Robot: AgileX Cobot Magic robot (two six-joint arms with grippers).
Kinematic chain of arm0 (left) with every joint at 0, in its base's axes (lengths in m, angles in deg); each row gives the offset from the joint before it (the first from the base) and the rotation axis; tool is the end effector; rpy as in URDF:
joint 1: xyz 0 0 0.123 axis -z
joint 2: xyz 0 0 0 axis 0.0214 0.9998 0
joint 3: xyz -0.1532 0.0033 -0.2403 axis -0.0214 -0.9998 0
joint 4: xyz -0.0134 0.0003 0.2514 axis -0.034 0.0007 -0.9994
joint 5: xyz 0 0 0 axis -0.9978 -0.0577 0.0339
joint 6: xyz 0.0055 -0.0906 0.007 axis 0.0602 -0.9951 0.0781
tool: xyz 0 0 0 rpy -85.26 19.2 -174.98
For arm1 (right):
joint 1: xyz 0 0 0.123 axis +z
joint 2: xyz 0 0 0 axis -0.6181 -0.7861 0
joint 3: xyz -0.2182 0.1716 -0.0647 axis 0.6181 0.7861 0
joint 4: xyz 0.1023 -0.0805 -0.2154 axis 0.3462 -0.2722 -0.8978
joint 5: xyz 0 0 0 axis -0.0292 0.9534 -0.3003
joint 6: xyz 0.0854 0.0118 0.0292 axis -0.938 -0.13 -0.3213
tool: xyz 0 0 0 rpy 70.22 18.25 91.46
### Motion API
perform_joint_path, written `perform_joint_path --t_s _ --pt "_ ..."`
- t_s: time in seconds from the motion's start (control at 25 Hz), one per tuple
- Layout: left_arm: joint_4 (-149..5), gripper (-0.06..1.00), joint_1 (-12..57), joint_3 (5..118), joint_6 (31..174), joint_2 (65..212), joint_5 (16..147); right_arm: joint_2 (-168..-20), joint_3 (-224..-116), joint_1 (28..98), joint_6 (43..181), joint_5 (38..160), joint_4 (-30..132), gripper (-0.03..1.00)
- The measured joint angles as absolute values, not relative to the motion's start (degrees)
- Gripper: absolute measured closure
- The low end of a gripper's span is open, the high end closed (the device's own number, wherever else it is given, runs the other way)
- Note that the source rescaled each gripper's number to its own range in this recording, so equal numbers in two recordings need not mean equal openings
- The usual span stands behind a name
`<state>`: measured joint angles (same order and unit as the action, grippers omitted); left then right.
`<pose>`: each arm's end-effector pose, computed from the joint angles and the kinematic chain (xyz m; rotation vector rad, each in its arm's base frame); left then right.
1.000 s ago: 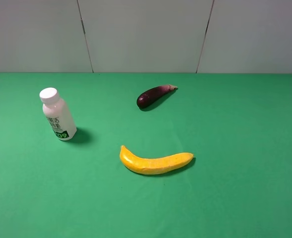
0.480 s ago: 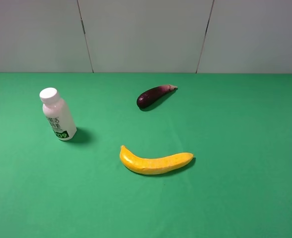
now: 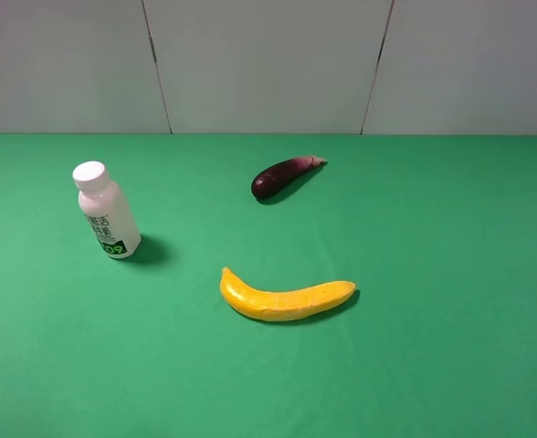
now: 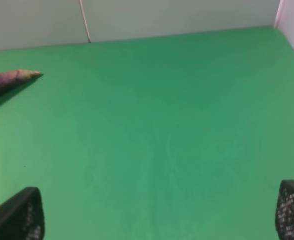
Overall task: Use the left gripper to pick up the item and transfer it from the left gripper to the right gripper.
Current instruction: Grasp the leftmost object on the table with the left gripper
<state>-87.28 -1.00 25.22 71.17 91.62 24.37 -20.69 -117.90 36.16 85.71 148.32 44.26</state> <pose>0.0595 0.0023 0.3381 0.0538 2.2571 0.0596 -0.0027 0.0018 0.2782 0.0955 2.0054 0.0426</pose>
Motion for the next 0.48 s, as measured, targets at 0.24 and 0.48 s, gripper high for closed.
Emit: perform_joint_path --t_s 0.24,0.48 --pt "-85.47 -0.05 -1.00 31.95 72.67 103.62 24.43 -20.69 -117.90 36.16 85.71 148.32 44.26 -0.03" --pt "-84.12 -0.05 0.88 38.23 73.68 117.12 24.72 -20.69 -117.90 36.16 85.71 148.32 44.26 -0.03"
